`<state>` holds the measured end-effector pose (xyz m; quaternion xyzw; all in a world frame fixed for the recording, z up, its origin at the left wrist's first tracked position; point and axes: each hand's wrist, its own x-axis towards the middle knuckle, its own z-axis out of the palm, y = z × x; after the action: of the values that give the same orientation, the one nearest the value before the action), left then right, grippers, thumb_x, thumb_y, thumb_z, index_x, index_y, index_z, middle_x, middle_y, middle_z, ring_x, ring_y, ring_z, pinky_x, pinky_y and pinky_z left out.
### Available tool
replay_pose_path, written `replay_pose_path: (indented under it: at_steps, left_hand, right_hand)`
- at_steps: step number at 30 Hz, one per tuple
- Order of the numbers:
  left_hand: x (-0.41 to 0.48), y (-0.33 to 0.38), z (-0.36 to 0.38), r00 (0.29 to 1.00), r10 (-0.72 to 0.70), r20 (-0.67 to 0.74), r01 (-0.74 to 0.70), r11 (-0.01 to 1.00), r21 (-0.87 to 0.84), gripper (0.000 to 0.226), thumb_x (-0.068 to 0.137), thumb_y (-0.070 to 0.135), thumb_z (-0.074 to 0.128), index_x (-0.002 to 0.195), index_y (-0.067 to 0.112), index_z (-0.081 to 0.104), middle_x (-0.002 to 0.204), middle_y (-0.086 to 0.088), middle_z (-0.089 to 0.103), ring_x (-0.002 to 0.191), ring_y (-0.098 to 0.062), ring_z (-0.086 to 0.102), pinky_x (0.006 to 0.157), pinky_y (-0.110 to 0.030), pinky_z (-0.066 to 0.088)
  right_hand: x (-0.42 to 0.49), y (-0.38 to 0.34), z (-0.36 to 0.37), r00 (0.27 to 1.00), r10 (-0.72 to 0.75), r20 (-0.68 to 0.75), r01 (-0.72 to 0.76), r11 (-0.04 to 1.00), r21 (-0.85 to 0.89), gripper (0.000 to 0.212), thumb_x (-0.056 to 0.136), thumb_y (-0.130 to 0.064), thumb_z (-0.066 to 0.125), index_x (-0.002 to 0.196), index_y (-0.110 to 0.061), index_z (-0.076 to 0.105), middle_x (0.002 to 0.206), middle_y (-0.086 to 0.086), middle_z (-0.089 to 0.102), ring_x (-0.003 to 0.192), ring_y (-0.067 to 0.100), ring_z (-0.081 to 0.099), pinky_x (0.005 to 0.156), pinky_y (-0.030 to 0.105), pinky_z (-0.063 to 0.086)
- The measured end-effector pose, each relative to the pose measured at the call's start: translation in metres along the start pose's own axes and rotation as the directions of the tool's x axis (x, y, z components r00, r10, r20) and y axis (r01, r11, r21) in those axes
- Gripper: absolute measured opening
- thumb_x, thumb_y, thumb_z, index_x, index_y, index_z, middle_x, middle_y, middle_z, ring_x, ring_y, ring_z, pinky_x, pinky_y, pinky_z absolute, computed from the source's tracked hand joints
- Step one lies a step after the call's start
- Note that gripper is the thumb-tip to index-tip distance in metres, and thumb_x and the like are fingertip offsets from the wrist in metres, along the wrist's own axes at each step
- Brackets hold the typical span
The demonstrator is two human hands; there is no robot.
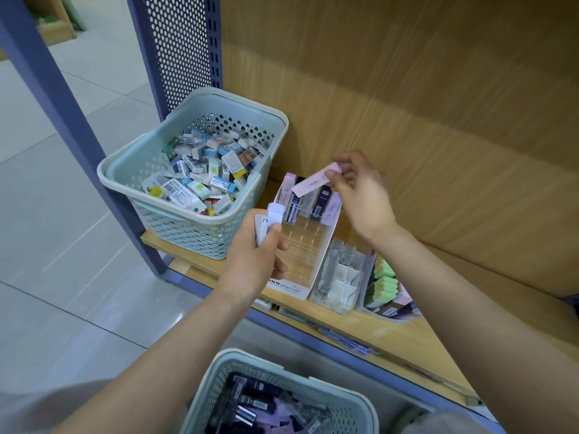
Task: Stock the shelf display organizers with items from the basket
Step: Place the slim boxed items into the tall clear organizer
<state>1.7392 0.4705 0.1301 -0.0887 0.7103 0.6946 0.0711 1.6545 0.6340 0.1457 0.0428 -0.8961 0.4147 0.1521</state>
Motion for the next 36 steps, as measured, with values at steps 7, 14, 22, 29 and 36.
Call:
replay_pose_path:
  at_steps: [7,14,22,29,36]
  left_hand:
    - [0.005,0.001,-0.006,1.000,-0.002,-0.007,0.001,1.000,-0.019,0.016,0.099,0.018,0.040,0.094,0.030,0.049,0.080,-0.004,0.061,0.046,-0.008,0.049,0.049,-0.022,0.046]
    - [0.004,0.002,-0.008,1.000,-0.018,0.005,0.019,0.998,-0.057,0.025,0.098,0.011,0.040,0.089,0.033,0.049,0.080,-0.005,0.060,0.056,-0.015,0.053,0.052,-0.023,0.047]
    - [0.008,0.000,-0.006,1.000,0.003,0.022,-0.002,0.999,-0.054,0.021,0.098,0.012,0.042,0.089,0.030,0.050,0.074,-0.001,0.060,0.054,-0.013,0.053,0.050,-0.022,0.047]
    - [0.009,-0.003,-0.004,0.999,0.003,0.044,-0.002,1.000,-0.030,0.018,0.098,0.015,0.042,0.091,0.029,0.051,0.078,-0.003,0.061,0.056,-0.012,0.054,0.051,-0.020,0.047]
    - [0.010,-0.007,-0.002,0.999,0.010,0.045,-0.009,1.000,-0.030,0.019,0.098,0.014,0.043,0.092,0.029,0.052,0.076,-0.001,0.062,0.057,-0.014,0.055,0.052,-0.023,0.047]
  right_hand:
    - [0.024,-0.008,0.035,0.985,-0.079,0.154,0.114,0.965,-0.236,0.021,0.094,-0.011,0.053,0.111,-0.009,0.066,0.110,0.011,0.062,0.095,0.023,0.059,0.085,0.030,0.046]
    - [0.043,-0.014,0.043,0.977,0.012,0.214,0.089,0.885,-0.456,0.032,0.100,-0.018,0.042,0.129,-0.014,0.055,0.120,0.014,0.052,0.101,0.029,0.055,0.082,0.029,0.043]
    - [0.032,-0.005,0.046,0.942,0.033,0.335,0.125,0.890,-0.438,0.025,0.098,-0.013,0.044,0.112,-0.006,0.063,0.110,0.015,0.058,0.096,0.032,0.056,0.083,0.042,0.048]
    - [0.031,-0.003,0.055,0.971,0.000,0.240,0.079,0.944,-0.320,0.016,0.095,-0.015,0.051,0.109,-0.012,0.057,0.103,0.009,0.066,0.092,0.028,0.061,0.082,0.046,0.051]
    - [0.033,0.006,0.058,0.970,-0.028,0.241,0.135,0.889,-0.438,0.023,0.097,-0.020,0.048,0.107,-0.011,0.067,0.110,0.009,0.058,0.109,0.023,0.045,0.077,0.028,0.036]
